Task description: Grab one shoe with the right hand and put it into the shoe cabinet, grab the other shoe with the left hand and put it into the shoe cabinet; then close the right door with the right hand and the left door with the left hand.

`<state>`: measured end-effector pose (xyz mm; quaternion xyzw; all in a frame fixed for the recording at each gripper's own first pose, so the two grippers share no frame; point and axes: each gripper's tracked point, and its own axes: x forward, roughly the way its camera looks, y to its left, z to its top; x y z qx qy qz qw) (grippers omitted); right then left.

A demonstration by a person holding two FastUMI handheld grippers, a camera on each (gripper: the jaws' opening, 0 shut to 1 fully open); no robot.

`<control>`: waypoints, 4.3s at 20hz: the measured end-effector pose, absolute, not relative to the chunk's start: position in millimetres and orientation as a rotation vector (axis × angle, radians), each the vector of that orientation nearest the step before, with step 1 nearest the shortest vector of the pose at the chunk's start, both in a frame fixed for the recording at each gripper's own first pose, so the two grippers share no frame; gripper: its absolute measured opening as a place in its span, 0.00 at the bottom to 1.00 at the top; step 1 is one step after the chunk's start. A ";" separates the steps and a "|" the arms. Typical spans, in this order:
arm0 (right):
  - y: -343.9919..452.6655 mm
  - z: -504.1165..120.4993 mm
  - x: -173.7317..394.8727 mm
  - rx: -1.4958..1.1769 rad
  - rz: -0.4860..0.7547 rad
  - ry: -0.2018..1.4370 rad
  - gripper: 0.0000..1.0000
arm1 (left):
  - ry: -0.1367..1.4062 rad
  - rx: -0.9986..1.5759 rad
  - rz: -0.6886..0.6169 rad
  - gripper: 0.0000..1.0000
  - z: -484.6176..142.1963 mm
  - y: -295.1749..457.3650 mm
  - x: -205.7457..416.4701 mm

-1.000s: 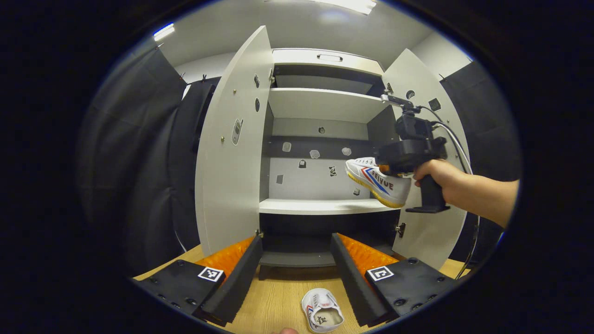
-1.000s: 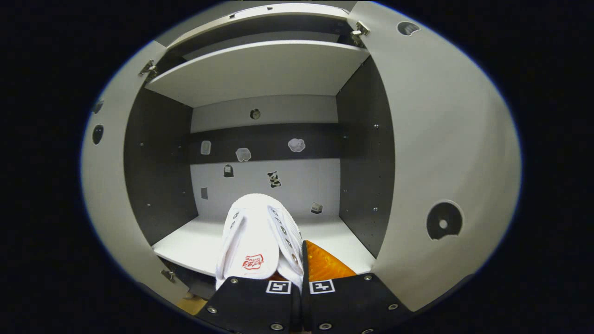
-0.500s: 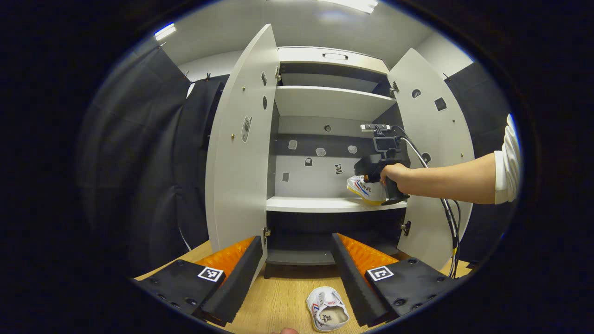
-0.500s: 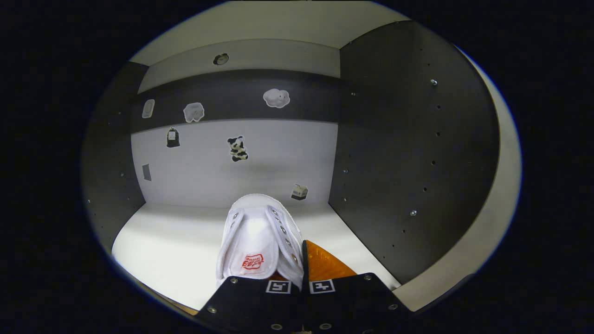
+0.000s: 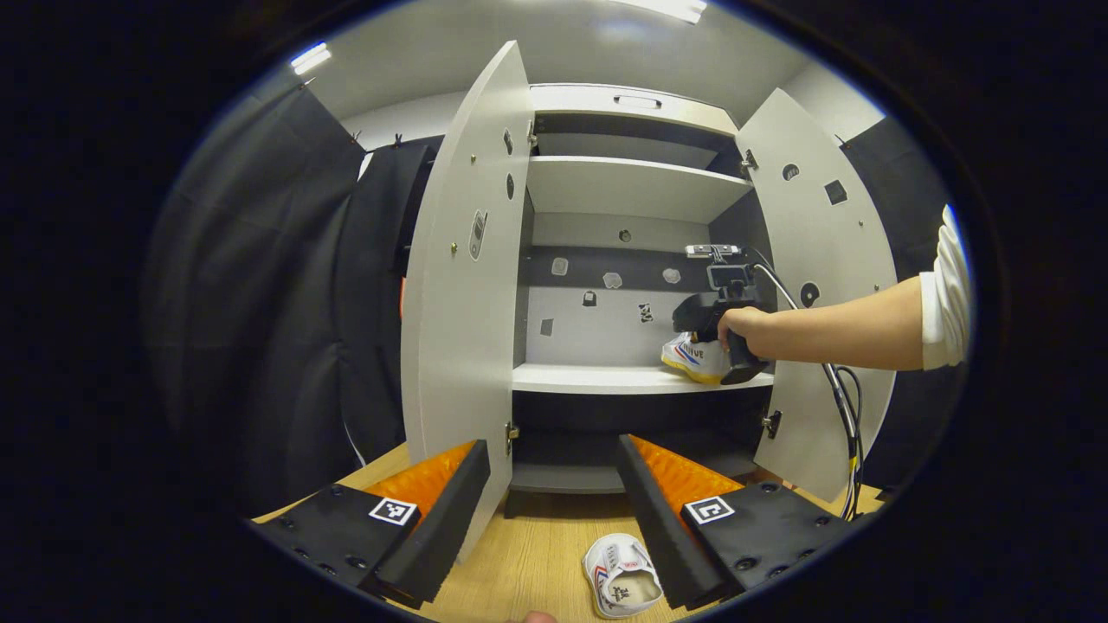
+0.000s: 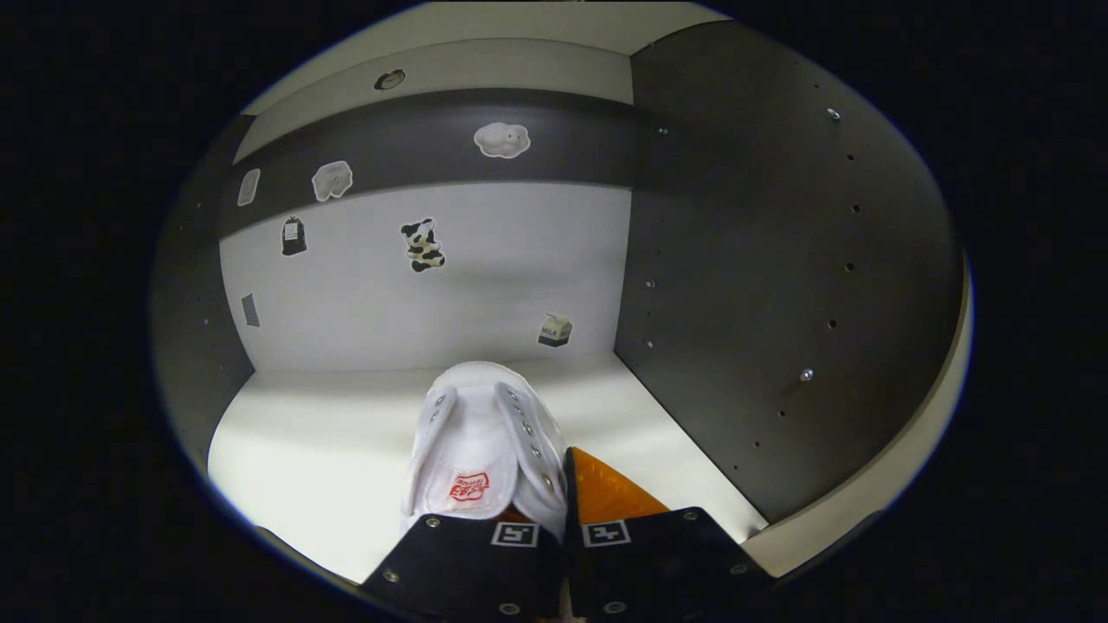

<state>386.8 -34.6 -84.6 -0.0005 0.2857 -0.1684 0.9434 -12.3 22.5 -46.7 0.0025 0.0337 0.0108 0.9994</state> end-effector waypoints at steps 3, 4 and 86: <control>-27.9 -79.3 380.6 -0.017 -0.301 0.578 0.21 | 0.064 0.004 0.014 0.96 -46.9 19.7 -10.5; -23.4 -76.4 377.5 -0.027 -0.280 0.577 0.23 | 0.064 0.001 0.010 0.96 -47.0 18.9 -10.7; -37.6 -73.0 -5.7 -0.037 -0.062 0.141 0.92 | 0.771 -0.099 -0.042 0.48 -391.5 -24.0 34.9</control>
